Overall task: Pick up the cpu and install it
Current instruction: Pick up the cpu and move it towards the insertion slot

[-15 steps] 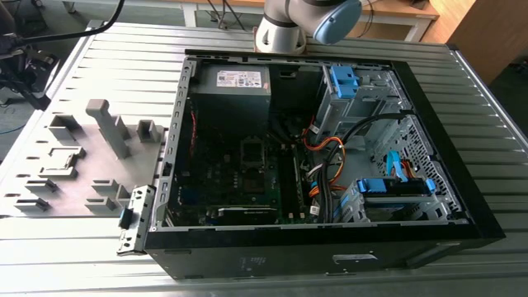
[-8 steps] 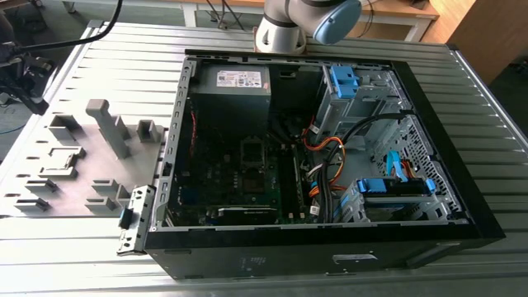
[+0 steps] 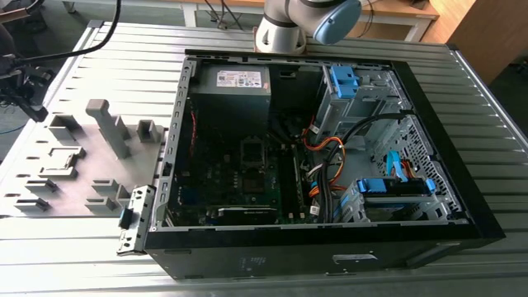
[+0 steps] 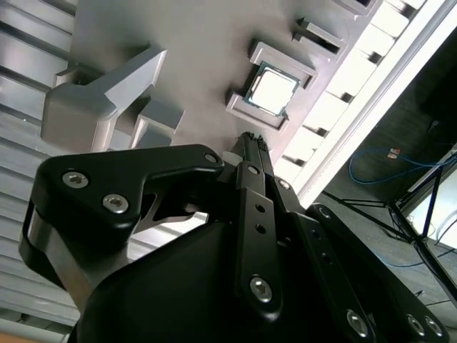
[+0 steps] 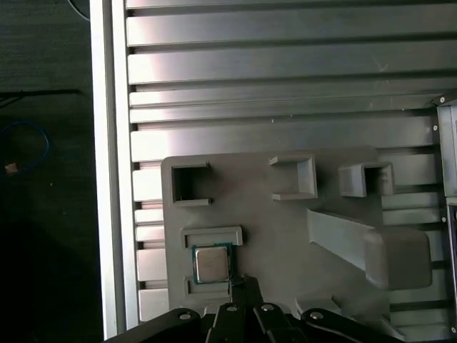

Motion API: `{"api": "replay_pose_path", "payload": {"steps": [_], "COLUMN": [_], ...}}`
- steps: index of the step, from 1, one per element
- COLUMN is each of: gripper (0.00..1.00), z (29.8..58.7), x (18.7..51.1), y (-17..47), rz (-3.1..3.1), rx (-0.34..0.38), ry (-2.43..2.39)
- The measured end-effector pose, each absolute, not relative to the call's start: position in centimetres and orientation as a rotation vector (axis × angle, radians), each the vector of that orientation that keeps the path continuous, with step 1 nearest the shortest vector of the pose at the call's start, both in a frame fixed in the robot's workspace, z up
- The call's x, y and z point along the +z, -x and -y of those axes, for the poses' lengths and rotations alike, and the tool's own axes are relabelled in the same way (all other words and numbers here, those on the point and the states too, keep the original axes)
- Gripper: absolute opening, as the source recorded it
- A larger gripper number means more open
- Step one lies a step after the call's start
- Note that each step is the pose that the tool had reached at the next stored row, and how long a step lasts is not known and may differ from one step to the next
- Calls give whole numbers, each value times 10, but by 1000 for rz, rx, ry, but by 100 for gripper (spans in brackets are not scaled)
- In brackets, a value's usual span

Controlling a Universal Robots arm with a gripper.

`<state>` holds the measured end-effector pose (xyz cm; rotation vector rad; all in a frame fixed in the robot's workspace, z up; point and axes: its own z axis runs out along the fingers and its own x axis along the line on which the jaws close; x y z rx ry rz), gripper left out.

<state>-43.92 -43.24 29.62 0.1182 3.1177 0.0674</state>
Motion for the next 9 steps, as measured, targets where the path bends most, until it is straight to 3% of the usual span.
{"api": "replay_pose_path", "payload": {"steps": [9], "gripper": [11], "z": [436], "x": [282], "y": [443], "rz": [-3118], "rx": [67], "ry": [-112]}}
